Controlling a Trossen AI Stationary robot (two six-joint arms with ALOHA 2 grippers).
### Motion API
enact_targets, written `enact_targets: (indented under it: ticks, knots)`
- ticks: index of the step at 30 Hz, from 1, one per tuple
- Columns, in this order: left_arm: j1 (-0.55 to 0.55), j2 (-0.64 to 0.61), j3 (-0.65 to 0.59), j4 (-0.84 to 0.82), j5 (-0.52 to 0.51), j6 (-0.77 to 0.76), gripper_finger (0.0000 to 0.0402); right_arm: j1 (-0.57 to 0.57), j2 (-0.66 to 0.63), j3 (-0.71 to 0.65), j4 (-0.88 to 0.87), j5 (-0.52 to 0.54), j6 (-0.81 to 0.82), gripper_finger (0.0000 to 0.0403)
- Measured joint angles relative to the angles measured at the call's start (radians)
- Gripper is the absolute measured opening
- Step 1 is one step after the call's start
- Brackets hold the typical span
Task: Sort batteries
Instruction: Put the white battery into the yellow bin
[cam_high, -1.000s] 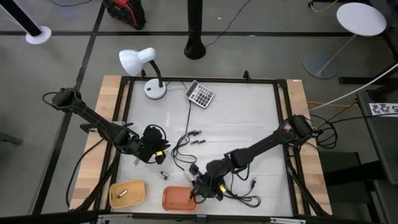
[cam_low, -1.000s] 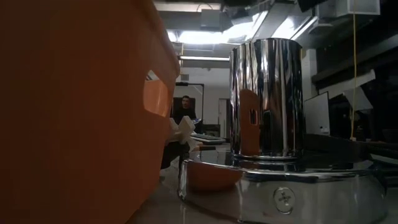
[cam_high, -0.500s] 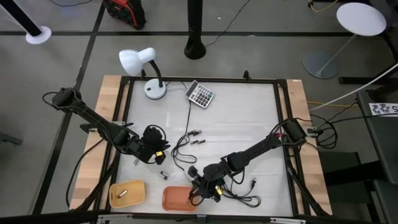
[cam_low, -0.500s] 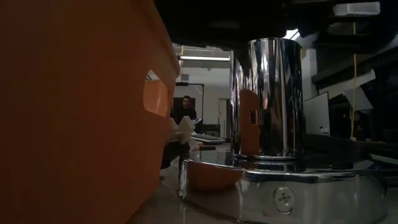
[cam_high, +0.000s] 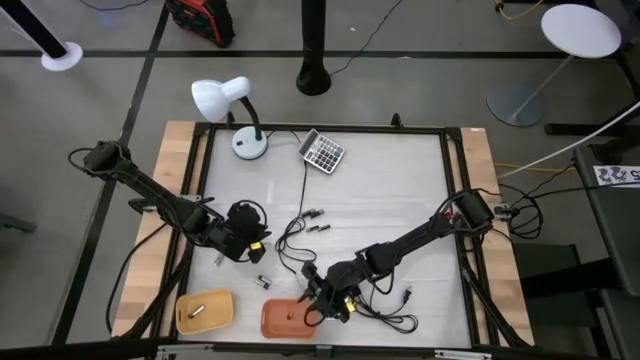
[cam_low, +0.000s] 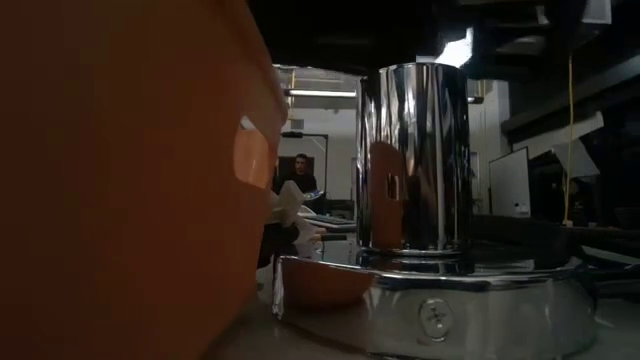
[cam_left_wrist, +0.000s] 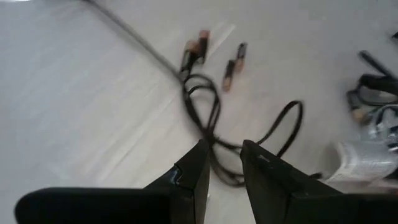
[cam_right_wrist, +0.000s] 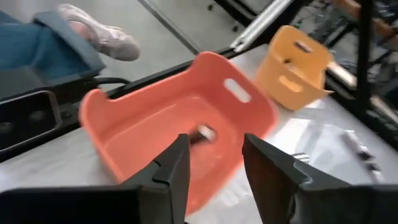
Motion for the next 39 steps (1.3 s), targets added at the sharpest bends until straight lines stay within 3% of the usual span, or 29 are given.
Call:
enact_targets:
  ticks: [10, 16, 23, 39]
  knots:
    - [0.0, 0.001, 0.0, -0.216, 0.228, -0.183, 0.0086, -0.017, -0.121, 0.0, -0.159, 0.1, -0.003, 0.0147]
    - [0.0, 0.02, 0.0, -0.189, 0.232, -0.109, 0.0086, -0.063, -0.191, 0.0, -0.285, 0.1, 0.0, 0.0147]
    - [0.0, 0.162, 0.0, -0.017, 0.246, 0.07, 0.0086, -0.114, -0.23, 0.0, -0.47, 0.1, 0.0, 0.0147]
    - [0.014, 0.304, 0.0, -0.025, 0.245, 0.156, 0.0086, -0.302, -0.234, 0.0, -0.661, 0.101, 0.076, 0.0147]
